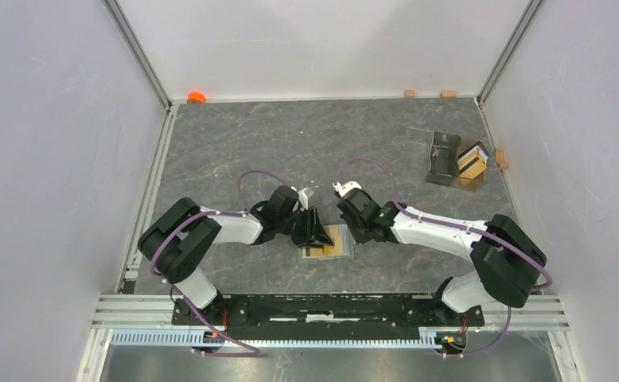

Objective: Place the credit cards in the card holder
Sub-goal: Insert the credit card into the card holder.

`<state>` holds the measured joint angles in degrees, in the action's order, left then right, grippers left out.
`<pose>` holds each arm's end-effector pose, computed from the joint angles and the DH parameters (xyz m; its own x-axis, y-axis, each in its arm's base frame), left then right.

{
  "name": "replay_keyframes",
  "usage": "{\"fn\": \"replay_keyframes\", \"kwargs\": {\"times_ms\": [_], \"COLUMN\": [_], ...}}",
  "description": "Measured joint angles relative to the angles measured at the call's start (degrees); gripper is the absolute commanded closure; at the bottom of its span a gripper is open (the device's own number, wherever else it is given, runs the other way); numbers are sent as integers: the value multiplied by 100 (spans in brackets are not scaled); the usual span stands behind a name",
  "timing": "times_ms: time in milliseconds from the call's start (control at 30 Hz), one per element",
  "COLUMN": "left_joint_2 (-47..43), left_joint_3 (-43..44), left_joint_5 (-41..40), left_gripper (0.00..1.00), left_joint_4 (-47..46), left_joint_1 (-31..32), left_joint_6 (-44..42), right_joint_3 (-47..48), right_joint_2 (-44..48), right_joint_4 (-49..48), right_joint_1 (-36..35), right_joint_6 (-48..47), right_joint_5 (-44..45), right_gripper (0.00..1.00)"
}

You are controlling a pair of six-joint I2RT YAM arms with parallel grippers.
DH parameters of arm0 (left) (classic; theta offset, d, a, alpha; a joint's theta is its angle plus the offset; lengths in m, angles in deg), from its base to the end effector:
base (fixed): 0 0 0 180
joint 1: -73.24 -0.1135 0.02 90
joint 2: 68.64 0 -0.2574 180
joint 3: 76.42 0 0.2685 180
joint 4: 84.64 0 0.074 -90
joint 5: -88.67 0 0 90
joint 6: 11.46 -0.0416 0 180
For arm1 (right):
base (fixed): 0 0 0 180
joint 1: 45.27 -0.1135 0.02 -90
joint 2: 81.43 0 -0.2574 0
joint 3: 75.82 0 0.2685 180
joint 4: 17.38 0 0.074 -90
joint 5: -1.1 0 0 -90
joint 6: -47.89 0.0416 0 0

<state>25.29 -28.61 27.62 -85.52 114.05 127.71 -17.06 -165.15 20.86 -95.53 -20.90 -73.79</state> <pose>0.2150 -0.2123 0.0984 -0.9793 -0.0292 -0.2003 0.1359 0.6385 -0.7575 0.1917 0.2136 0.1542 -0.7734 -0.3839 -0.5045 -0.4156 0.9080 -0.0538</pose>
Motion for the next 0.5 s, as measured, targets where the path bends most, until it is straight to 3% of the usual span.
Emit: {"fn": "replay_keyframes", "kwargs": {"times_ms": [500], "left_joint_2": [219], "left_joint_3": [72], "left_joint_5": [11], "left_gripper": [53], "left_joint_4": [-748], "left_joint_1": [400], "left_joint_6": [334], "right_joint_3": [-96], "right_joint_2": [37], "right_joint_4": [-74], "right_joint_1": [0], "right_joint_6": [2], "right_joint_5": [48], "right_gripper": [100]}}
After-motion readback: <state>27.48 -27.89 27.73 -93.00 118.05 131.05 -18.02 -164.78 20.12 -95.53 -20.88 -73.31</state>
